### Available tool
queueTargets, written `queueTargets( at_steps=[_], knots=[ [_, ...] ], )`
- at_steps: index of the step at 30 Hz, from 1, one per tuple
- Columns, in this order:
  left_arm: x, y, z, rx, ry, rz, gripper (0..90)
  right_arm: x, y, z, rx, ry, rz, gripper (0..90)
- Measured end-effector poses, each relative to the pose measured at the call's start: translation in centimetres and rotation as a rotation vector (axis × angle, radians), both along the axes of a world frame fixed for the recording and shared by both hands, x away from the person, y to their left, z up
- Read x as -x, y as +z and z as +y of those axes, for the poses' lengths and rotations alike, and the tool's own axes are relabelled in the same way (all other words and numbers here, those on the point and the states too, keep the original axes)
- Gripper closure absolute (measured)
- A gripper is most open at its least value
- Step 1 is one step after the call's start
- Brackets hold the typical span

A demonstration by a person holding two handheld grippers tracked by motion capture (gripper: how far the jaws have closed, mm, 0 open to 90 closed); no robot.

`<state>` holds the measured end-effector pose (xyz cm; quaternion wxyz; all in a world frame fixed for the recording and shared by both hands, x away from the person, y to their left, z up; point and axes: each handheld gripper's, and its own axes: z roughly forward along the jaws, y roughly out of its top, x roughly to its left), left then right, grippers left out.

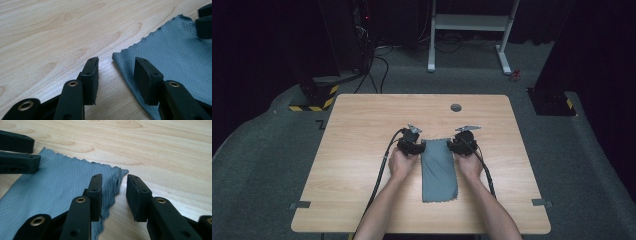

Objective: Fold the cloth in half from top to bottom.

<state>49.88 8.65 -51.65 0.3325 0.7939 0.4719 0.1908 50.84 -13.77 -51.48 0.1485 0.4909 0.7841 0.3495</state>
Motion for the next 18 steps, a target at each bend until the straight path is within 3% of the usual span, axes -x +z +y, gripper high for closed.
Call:
queueTargets(
  at_steps=[7, 10, 14, 18],
  knots=[
    [0.0, 0.1, -0.2, 0.004, -0.011, 0.008, 61.6, -1.0, 0.1, 1.1, 0.046, -0.015, 0.002, 67.4],
    [0.0, 0.2, -0.5, 0.004, -0.016, 0.015, 68.4, -1.2, 0.2, 1.8, 0.101, 0.025, -0.009, 74.2],
    [-0.1, 0.1, -0.4, 0.024, -0.019, 0.019, 74.5, -1.3, 0.2, 1.8, 0.083, 0.059, -0.004, 85.2],
    [-0.2, 0.1, -0.7, 0.043, -0.035, 0.034, 86.7, -1.3, 0.2, 1.6, 0.072, 0.081, 0.011, 88.0]
  ],
)
